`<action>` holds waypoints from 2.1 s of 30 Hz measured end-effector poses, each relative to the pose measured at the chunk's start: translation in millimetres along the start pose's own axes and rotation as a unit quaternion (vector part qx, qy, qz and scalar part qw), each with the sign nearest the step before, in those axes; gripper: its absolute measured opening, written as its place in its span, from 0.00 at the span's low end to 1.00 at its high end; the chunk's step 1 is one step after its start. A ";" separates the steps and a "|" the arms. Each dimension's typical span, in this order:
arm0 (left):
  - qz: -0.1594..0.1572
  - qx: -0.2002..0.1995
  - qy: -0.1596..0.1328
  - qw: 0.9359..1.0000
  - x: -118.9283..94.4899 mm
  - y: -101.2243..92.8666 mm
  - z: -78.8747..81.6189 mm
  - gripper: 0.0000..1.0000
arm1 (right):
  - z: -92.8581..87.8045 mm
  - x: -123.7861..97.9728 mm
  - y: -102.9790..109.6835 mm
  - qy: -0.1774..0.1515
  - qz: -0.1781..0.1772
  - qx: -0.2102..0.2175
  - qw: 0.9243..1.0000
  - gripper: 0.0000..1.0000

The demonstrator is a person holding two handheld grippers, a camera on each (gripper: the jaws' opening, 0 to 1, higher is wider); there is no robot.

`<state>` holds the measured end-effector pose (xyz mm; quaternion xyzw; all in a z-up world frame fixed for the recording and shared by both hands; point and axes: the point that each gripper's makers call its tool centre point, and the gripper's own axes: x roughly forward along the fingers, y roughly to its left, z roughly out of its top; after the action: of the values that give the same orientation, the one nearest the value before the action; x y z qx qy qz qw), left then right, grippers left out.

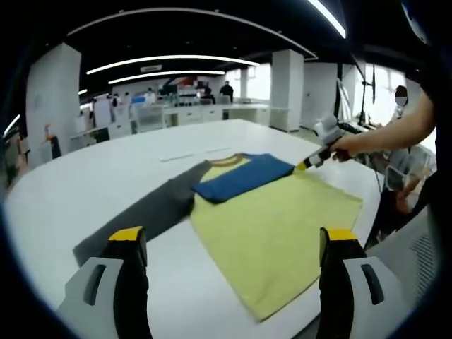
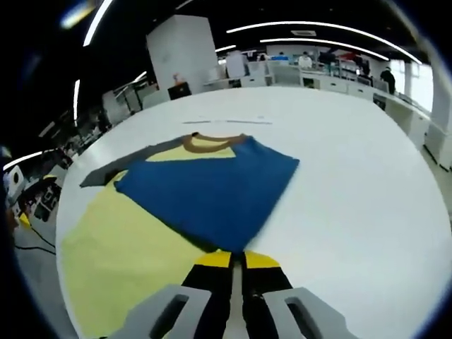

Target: Fold the garment on the visible template until the final outline fits inside the template.

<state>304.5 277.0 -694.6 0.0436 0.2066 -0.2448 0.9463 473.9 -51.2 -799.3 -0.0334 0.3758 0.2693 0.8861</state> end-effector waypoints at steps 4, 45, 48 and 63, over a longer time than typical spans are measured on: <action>0.000 0.001 0.002 1.000 0.1 1.6 -1.8 0.98 | -0.1 -3.3 -3.7 0.007 -0.011 -0.017 1.000 0.00; 0.029 -0.005 0.007 1.000 -4.6 20.7 -0.7 0.99 | -4.3 -34.7 -21.1 -0.009 0.003 -0.016 1.000 0.21; 0.034 -0.011 0.003 0.999 -5.3 25.0 0.8 0.99 | -2.8 -41.0 -16.1 -0.018 0.013 -0.011 1.000 0.32; 0.057 -0.024 0.002 0.998 -4.4 54.0 -0.5 0.99 | 17.3 -78.5 37.4 -0.084 0.089 0.001 0.993 0.71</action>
<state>326.8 326.4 -694.3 0.0330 0.2118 -0.1852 0.9590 421.4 -50.3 -727.9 0.0237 0.3022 0.3483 0.8870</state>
